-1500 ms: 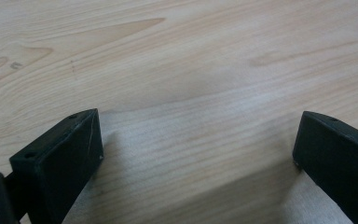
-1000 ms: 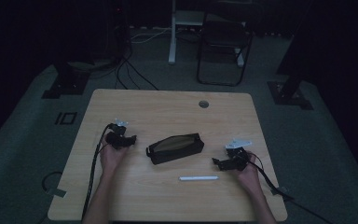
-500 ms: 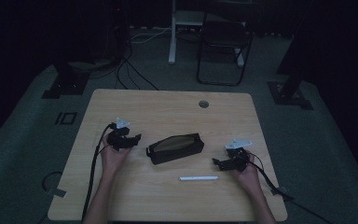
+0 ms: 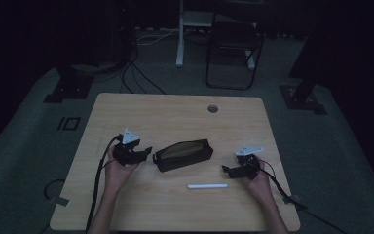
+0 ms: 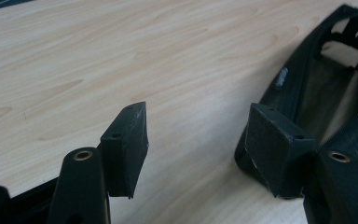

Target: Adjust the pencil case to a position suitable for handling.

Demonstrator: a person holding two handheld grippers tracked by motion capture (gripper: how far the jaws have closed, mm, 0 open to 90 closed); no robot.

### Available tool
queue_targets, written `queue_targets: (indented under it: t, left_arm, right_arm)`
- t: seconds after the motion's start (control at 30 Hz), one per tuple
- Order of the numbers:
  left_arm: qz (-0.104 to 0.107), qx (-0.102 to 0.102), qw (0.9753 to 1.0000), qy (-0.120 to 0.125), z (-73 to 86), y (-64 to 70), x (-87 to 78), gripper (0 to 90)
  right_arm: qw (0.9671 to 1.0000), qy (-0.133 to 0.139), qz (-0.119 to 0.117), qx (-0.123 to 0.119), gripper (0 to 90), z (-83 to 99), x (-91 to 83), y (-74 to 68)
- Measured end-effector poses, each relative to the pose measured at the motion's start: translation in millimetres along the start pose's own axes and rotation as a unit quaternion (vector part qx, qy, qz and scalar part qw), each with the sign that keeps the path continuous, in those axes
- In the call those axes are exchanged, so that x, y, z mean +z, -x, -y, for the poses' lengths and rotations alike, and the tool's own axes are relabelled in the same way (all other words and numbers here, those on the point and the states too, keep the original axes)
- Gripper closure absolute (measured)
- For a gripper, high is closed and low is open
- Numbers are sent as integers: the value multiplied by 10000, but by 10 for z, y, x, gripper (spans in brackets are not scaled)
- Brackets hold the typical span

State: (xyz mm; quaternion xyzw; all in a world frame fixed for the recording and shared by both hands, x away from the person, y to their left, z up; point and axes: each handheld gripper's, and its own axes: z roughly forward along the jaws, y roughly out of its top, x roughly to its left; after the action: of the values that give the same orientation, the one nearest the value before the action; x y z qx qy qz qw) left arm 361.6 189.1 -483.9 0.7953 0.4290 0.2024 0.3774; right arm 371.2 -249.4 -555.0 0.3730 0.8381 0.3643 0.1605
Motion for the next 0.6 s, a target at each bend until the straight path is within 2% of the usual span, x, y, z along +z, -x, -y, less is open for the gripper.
queue_targets:
  t: [0.13,0.43,0.53,0.6]
  left_arm:
    - [39,72,9999,-122,59,58,-8,393]
    - [272,313,9990,-167,103,241,-12,392]
    - [149,343,9992,-147,101,256,-8,393]
    - [73,256,9996,-112,91,218,-9,394]
  right_arm:
    - [10000,1,-1,1,138,0,0,0]
    - [10000,1,0,2,138,0,0,0]
    - [10000,1,-1,1,138,0,0,0]
    - [10000,1,-1,2,138,0,0,0]
